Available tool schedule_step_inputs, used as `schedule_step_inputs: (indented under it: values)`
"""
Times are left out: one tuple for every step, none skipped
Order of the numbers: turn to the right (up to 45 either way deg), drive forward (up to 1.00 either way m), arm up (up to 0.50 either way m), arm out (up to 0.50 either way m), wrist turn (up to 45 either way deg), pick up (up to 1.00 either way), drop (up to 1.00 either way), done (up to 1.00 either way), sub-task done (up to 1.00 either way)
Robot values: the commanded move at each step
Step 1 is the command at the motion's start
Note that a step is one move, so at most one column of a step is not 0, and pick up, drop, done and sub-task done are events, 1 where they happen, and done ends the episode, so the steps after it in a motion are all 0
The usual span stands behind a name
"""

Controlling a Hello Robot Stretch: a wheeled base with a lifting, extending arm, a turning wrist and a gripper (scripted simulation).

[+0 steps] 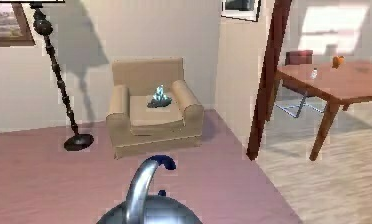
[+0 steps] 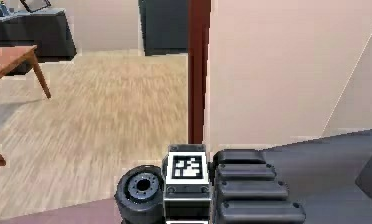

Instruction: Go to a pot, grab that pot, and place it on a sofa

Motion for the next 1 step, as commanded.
schedule_step_inputs:
  values:
    - [27.0, 0.00, 0.00, 0.00, 0.0, 0.00, 0.00, 0.00, 0.00]
